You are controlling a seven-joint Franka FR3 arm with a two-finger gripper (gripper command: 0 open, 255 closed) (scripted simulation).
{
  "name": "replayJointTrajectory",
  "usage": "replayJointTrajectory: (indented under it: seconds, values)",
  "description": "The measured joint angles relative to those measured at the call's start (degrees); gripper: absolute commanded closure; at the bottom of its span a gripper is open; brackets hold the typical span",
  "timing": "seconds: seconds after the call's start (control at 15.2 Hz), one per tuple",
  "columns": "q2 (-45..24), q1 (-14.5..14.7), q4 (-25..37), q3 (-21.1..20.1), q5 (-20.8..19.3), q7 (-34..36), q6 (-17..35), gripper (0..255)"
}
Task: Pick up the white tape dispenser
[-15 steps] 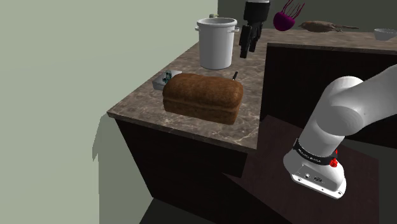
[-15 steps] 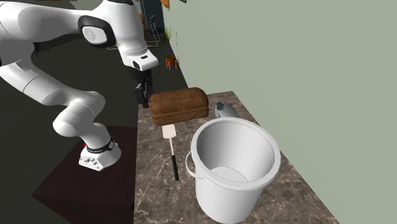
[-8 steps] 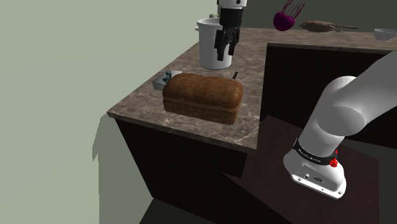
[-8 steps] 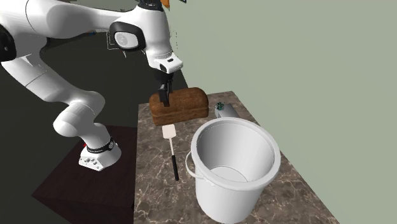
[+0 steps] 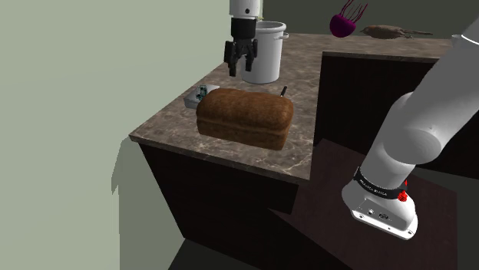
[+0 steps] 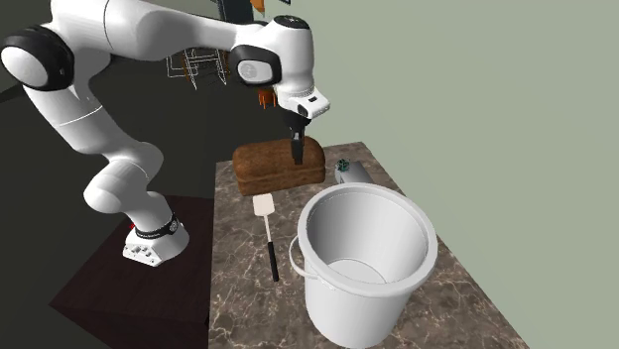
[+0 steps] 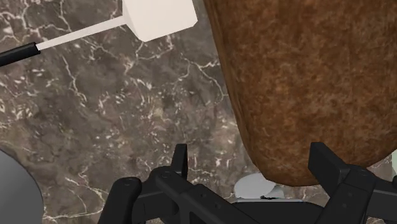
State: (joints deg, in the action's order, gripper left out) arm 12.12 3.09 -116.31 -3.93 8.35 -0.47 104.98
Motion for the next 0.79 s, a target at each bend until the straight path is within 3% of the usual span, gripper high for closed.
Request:
replayJointTrajectory:
  seconds: [0.46, 0.79]
  values:
    - [-15.85, 1.16, 15.10, -1.41, 1.23, 3.30, 0.74, 0]
    - [-27.21, 2.01, 28.74, -2.01, 1.56, 5.59, -1.45, 0]
